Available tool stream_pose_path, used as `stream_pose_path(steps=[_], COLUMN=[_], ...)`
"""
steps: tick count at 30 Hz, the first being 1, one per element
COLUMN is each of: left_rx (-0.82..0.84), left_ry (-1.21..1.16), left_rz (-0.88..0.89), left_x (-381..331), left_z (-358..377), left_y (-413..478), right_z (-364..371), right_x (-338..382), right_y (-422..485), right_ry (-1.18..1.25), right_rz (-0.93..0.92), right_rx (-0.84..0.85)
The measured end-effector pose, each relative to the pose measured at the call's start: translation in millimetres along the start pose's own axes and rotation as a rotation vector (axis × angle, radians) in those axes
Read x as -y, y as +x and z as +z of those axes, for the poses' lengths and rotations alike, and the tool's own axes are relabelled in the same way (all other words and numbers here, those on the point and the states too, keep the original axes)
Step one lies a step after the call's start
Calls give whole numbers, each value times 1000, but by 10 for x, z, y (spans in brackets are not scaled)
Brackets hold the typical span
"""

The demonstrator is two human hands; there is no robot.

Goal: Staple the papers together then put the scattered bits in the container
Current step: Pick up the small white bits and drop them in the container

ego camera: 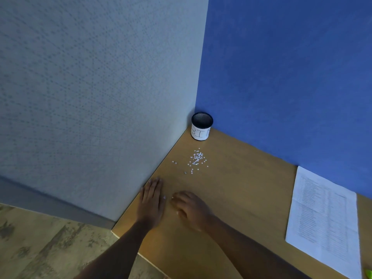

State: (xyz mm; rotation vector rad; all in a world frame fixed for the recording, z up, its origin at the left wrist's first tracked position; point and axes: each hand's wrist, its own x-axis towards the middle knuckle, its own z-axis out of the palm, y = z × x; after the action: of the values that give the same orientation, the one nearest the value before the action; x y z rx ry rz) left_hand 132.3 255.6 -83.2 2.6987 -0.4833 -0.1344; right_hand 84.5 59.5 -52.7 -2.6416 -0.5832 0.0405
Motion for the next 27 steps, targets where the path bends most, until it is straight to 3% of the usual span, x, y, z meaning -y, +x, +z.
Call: stream_pose_path(steps=[3, 8, 13, 18, 27], left_rx=[-15, -11, 4, -29, -83], left_ry=[1, 8, 28, 34, 3], left_rz=[9, 25, 58, 44, 61], left_x=[2, -82, -173, -247, -287], left_z=[32, 107, 142, 169, 134], left_y=[50, 172, 381, 460, 463], right_z=[23, -38, -177, -330, -489], right_x=[-74, -242, -463, -631, -876], right_y=[-37, -30, 111, 237, 702], right_ry=[-94, -183, -133, -95, 151], right_rz=[-19, 188, 363, 378, 511], right_rx=[4, 47, 89, 82, -61])
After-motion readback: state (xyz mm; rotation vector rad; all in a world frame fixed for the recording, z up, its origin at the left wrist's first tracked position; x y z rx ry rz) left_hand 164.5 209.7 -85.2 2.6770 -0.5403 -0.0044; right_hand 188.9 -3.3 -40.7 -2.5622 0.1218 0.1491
